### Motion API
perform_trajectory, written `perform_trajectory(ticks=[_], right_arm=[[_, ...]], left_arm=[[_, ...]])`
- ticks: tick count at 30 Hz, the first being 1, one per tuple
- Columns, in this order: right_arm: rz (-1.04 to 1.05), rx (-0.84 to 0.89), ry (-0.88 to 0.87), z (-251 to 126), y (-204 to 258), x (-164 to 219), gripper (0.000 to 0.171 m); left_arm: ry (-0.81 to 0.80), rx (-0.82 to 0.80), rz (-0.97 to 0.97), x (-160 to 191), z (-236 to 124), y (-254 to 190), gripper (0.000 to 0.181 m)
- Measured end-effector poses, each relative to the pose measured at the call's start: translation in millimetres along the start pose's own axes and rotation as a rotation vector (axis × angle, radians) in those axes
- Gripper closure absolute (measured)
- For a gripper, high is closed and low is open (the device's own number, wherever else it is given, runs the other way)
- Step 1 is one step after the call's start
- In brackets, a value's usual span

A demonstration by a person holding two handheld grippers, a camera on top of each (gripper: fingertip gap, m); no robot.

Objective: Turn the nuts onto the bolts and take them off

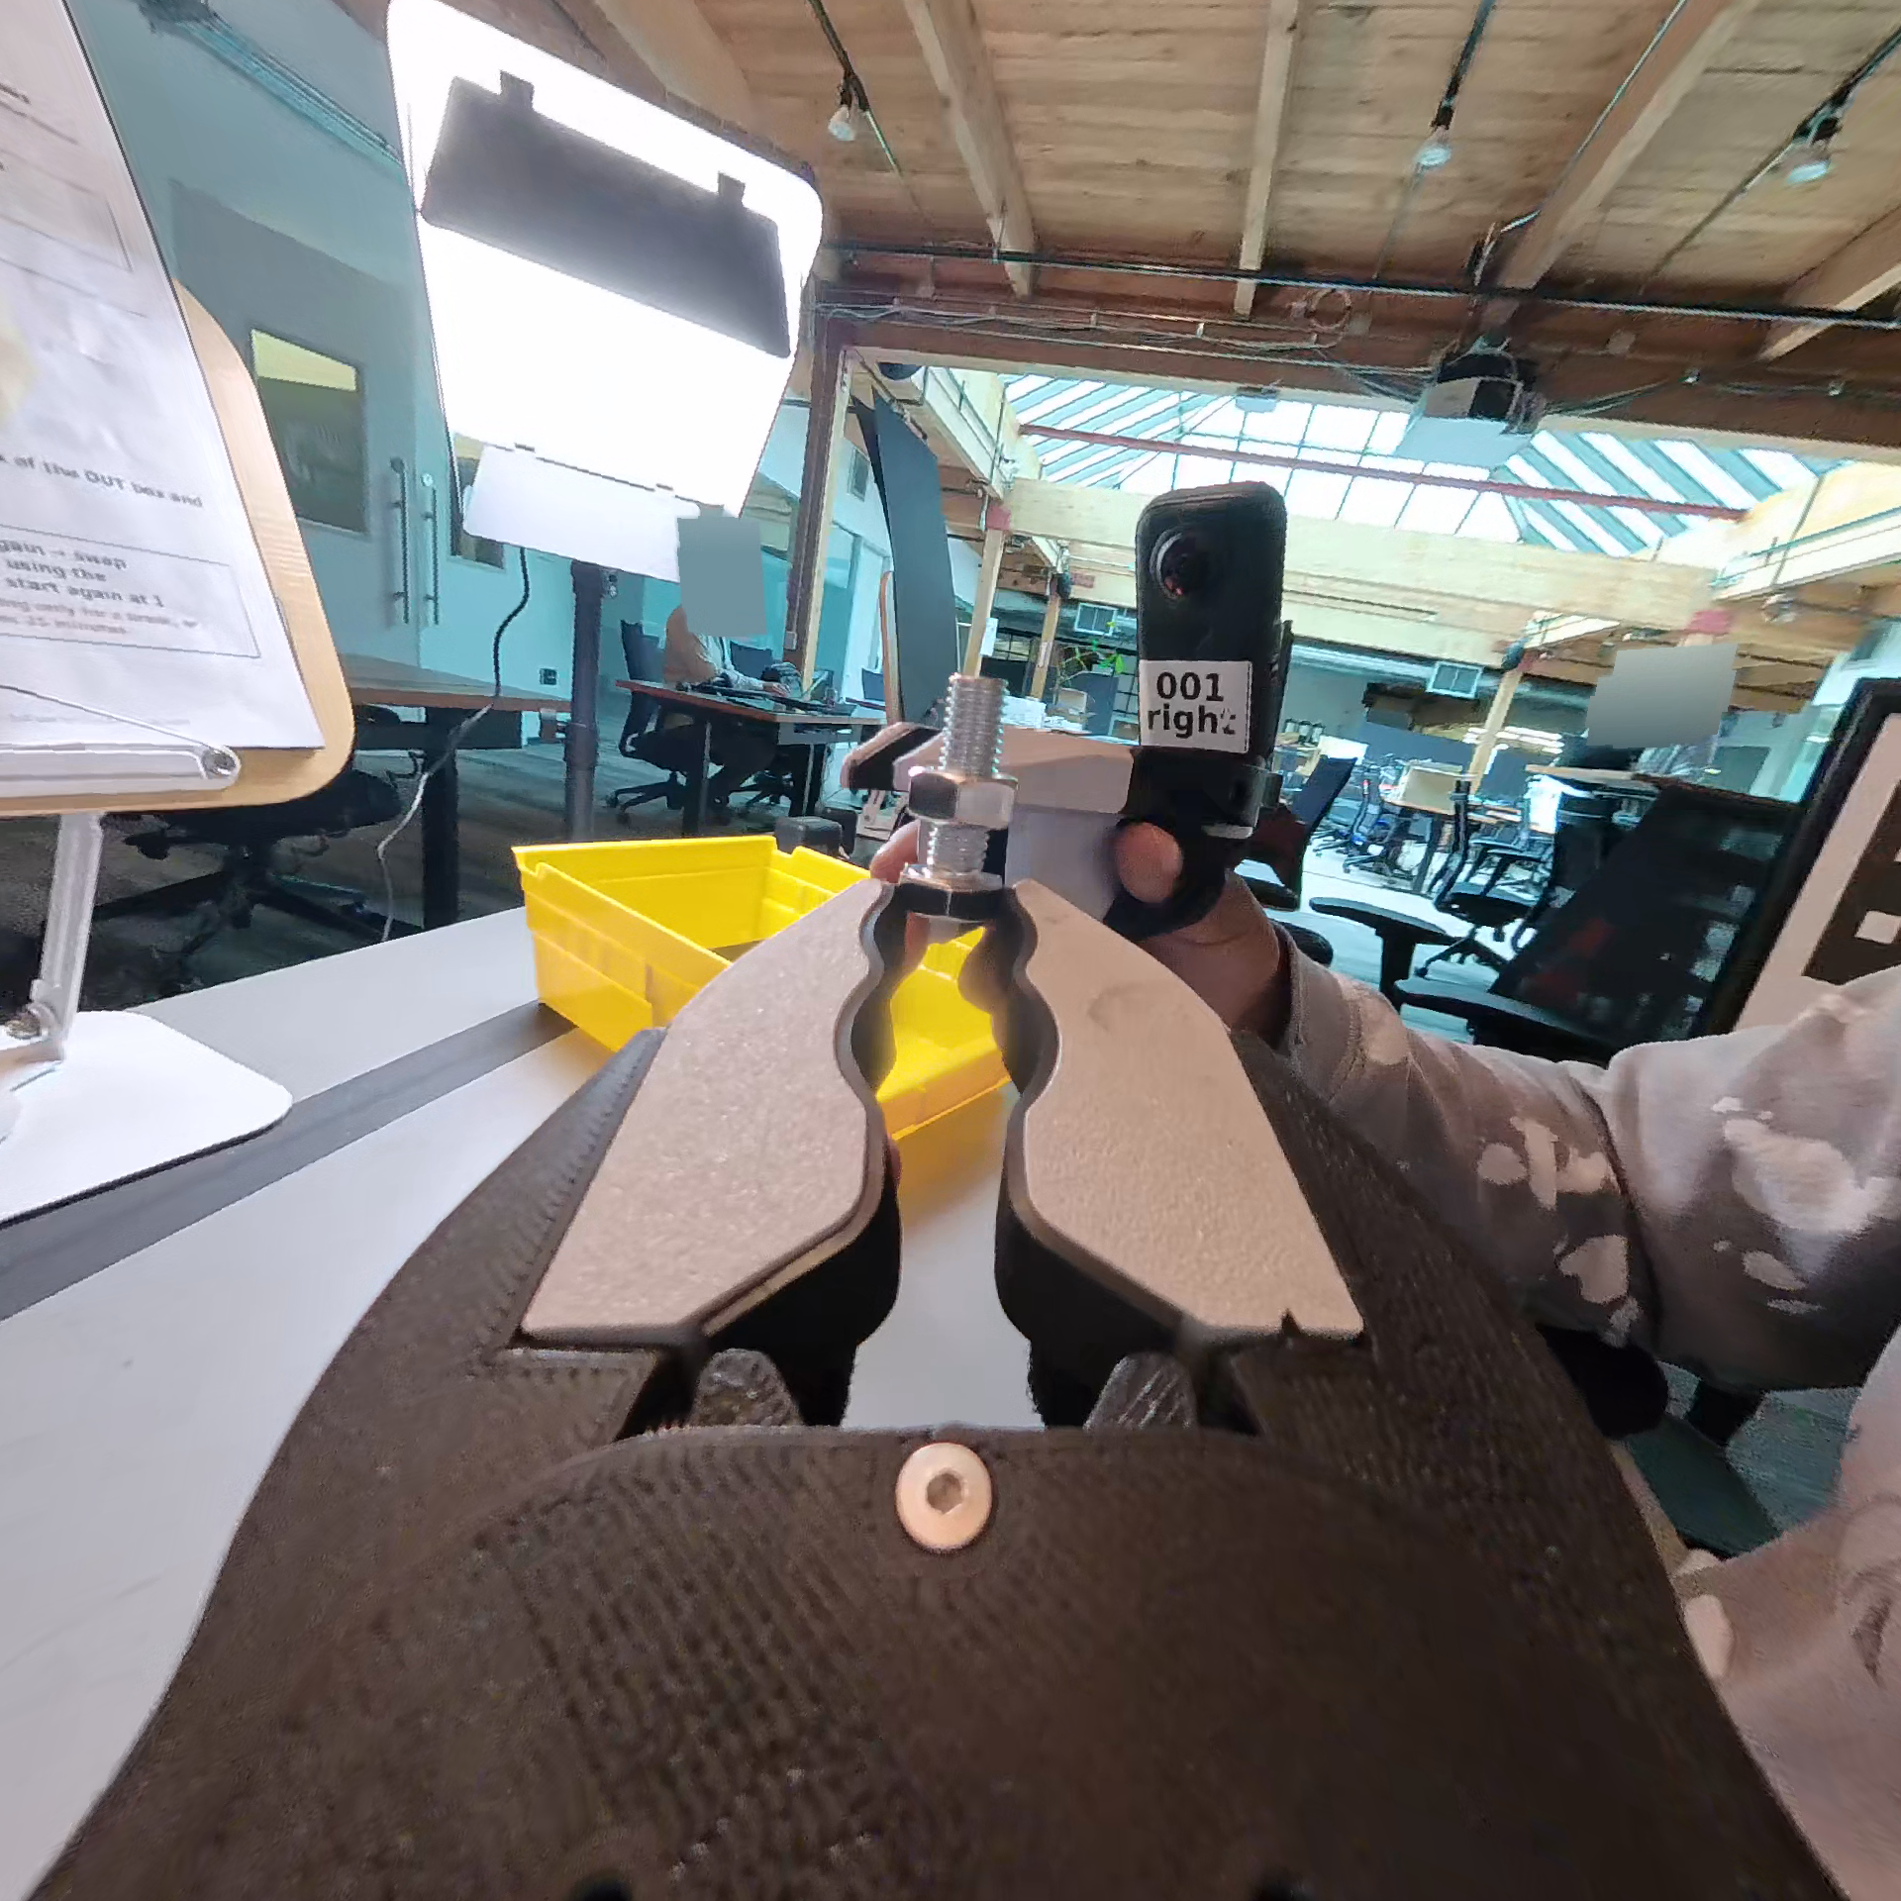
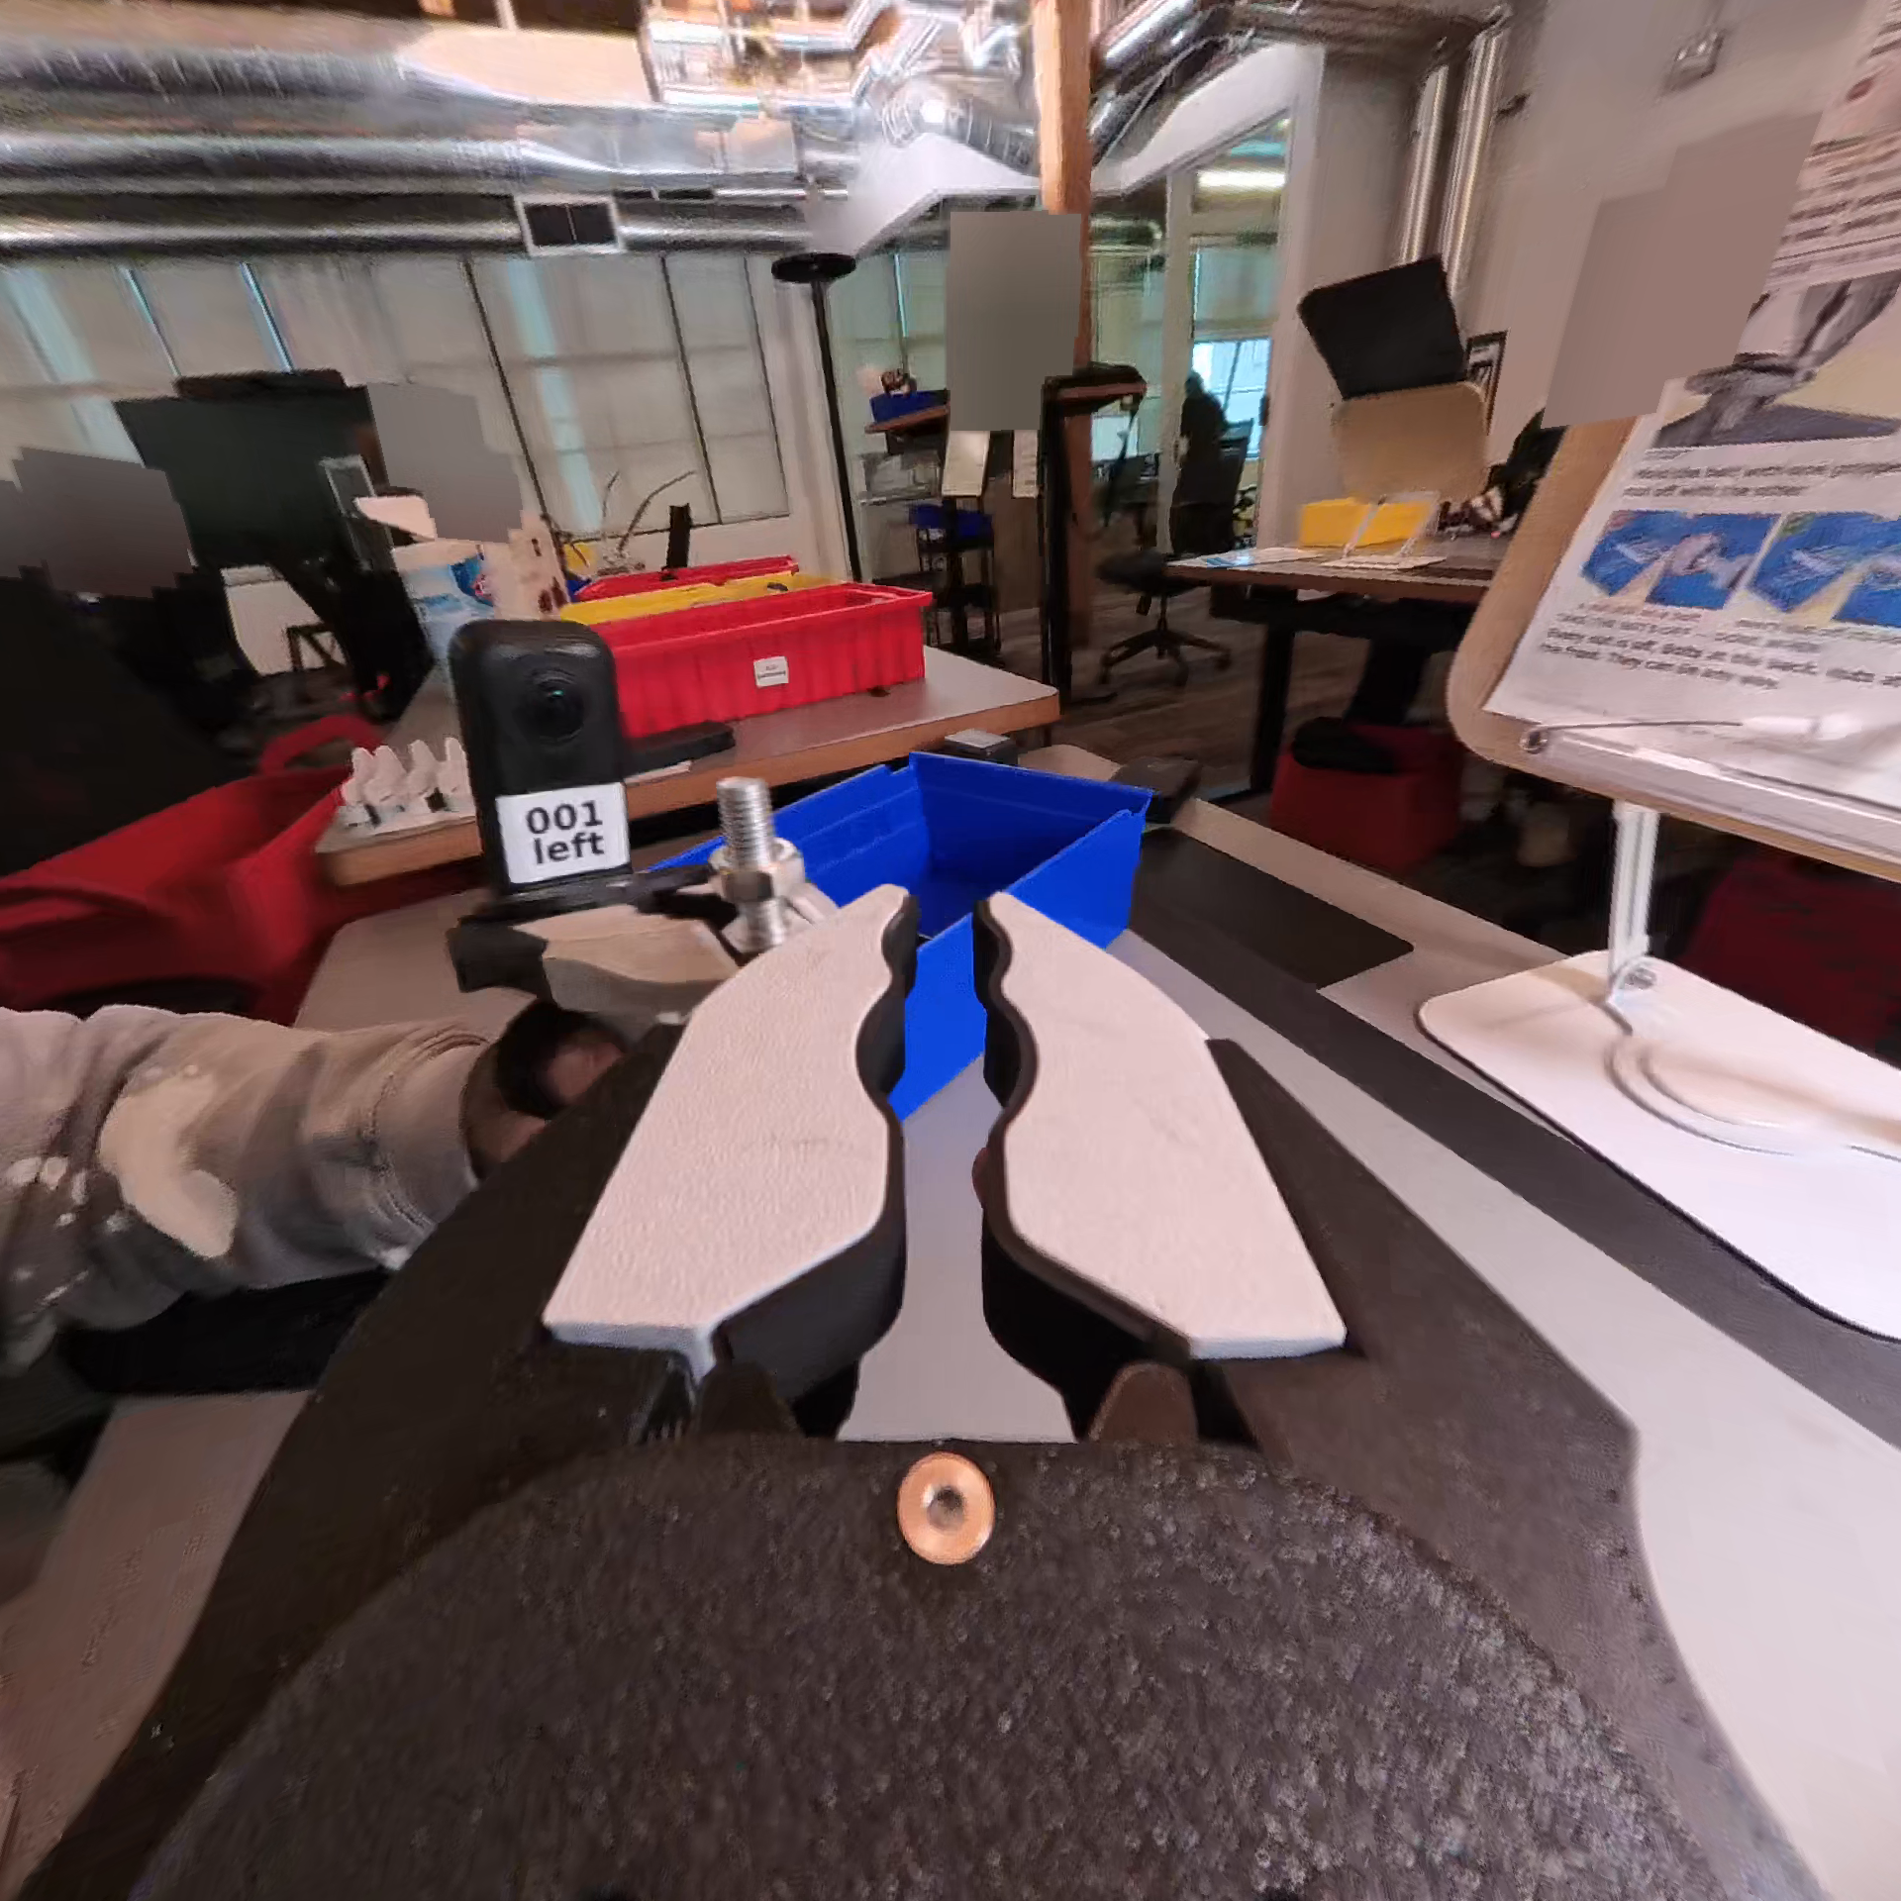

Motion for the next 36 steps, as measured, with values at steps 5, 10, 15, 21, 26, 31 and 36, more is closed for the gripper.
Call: perform_trajectory(ticks=[5, 10, 15, 21, 26, 31, 36], right_arm=[[-0.020, -0.088, 0.036, 2.8, 13.8, 1.0, 0.141], [-0.006, -0.048, 0.039, 5.9, 10.5, 2.9, 0.155], [0.004, -0.067, 0.012, -1.9, 6.8, -3.7, 0.142], [-0.024, -0.082, 0.052, 8.5, 15.7, 4.9, 0.135], [0.012, -0.042, 0.012, -2.2, 1.4, -2.4, 0.145], [-0.031, -0.089, 0.060, 10.8, 19.6, 6.9, 0.136], [-0.012, 0.003, -0.007, 2.1, 0.8, 0.7, 0.162]], left_arm=[[0.014, -0.005, -0.001, 3.6, 1.9, -0.2, 0.163], [-0.002, 0.015, -0.024, 2.8, 0.7, 0.1, 0.163], [0.007, 0.000, -0.013, 1.8, 1.2, 0.1, 0.163], [0.010, 0.003, -0.031, 4.4, 2.7, -1.1, 0.163], [-0.009, 0.007, -0.040, 0.7, 0.2, 1.4, 0.164], [0.010, 0.015, -0.038, 6.6, 3.1, -1.5, 0.163], [-0.013, 0.007, -0.066, 3.2, -1.2, 4.6, 0.163]])
Point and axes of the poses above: each gripper's, where its closed fingertips meet, z out along the fingers, x out of its underside, y = z × x across the jaws, the point moved 7 cm from there along -z, back along the fingers, and after that the axes turned 9 degrees about z, right-handed, at the moved point
